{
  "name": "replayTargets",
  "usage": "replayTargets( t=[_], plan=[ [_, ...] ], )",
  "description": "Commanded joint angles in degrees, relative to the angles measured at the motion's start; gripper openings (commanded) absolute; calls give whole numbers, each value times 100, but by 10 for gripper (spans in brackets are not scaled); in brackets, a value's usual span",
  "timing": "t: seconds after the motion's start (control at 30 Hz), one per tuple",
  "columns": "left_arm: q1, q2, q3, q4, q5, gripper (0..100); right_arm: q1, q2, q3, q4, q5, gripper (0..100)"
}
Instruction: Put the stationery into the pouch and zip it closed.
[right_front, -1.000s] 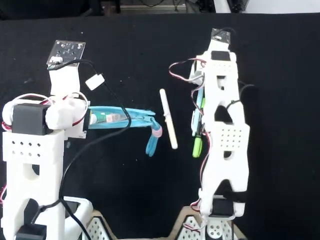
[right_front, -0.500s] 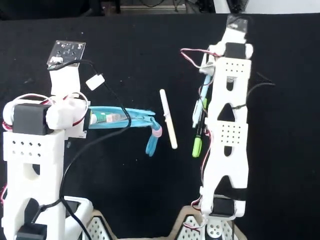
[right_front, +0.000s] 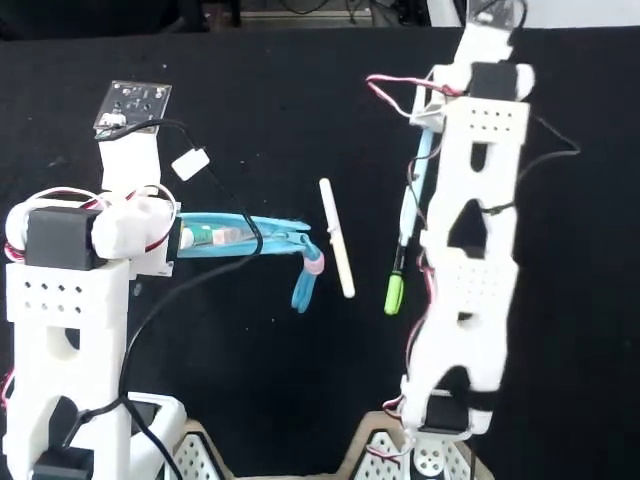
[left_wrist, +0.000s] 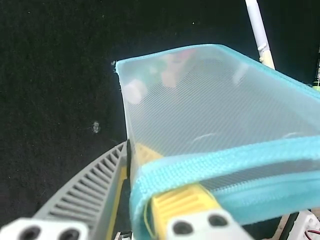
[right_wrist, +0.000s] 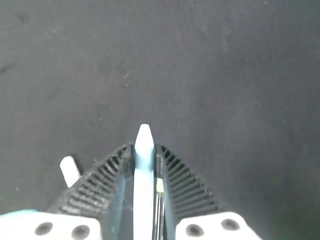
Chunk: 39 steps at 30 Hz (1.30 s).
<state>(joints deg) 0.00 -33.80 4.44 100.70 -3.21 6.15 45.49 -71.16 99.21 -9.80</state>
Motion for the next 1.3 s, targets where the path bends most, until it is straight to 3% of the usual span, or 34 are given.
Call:
replayTargets(
  t=[0.0, 0.2, 0.43, 0.63, 0.8, 1.03, 1.27],
  plan=[
    [40, 44, -4, 0, 0, 30, -273, -2325, 1859, 202, 79, 10],
    [57, 44, -4, 0, 0, 30, -1029, -4593, 3837, 123, 79, 10],
    [57, 44, -4, 0, 0, 30, -1609, -6985, 5393, -659, 62, 10],
    [66, 53, -4, 0, 0, 30, -1670, -8840, 5991, -1064, 70, 11],
    [66, 53, -4, 0, 0, 30, -2576, -10123, 6035, -1398, 70, 11],
    [66, 53, -4, 0, 9, 30, -4079, -10897, 6070, -2277, 70, 11],
    [66, 53, -4, 0, 9, 30, -4695, -10932, 7477, -3596, 53, 11]
  ],
)
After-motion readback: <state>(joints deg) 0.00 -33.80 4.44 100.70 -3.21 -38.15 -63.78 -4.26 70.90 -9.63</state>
